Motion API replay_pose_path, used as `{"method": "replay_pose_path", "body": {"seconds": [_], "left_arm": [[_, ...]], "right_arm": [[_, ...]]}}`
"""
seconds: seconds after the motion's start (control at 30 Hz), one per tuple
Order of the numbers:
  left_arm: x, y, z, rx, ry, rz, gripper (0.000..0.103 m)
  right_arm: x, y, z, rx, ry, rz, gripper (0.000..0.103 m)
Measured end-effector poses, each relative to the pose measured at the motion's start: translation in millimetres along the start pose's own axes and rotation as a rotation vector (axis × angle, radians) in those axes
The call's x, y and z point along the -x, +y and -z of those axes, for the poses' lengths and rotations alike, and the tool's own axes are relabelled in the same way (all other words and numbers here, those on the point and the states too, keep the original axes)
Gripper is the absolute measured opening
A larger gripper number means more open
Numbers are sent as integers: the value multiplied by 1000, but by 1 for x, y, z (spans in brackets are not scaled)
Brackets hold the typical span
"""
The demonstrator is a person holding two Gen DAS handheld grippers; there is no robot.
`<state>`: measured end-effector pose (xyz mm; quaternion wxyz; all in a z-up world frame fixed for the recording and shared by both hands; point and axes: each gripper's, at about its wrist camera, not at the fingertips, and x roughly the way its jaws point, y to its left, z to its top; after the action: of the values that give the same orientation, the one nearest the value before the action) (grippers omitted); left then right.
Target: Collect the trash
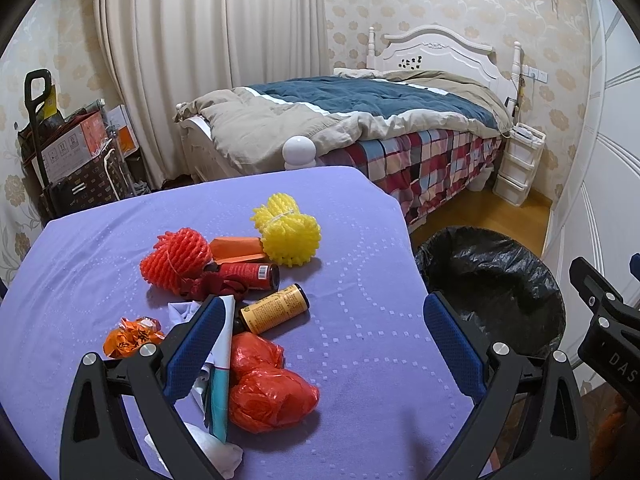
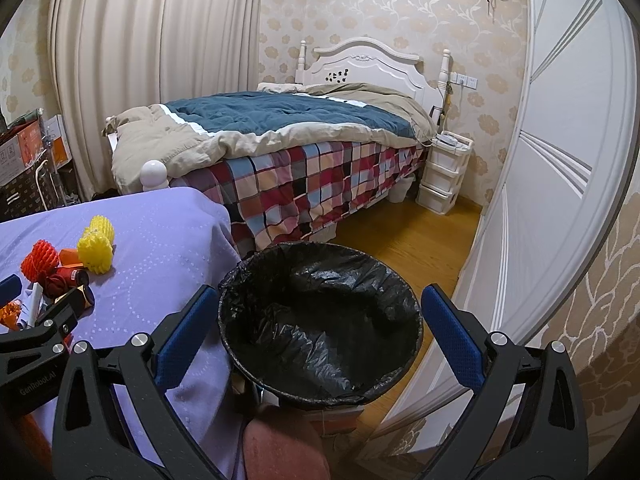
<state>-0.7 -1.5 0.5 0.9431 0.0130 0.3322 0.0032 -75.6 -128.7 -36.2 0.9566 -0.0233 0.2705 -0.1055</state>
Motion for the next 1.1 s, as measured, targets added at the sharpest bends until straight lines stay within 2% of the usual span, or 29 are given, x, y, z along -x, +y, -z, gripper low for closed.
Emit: {"method": "replay_pose_path", "body": {"seconds": [0.5, 0.57, 1.1], "left_arm": [[-1, 0, 1, -1, 1, 0, 97], [-1, 0, 1, -1, 1, 0, 97], [-2, -2, 1, -1, 2, 0, 97]], "right_arm": [[5, 4, -8, 1, 2, 0, 99], [-3, -5, 6, 1, 3, -1, 99], [-2, -5, 4, 0, 5, 0, 99]]}}
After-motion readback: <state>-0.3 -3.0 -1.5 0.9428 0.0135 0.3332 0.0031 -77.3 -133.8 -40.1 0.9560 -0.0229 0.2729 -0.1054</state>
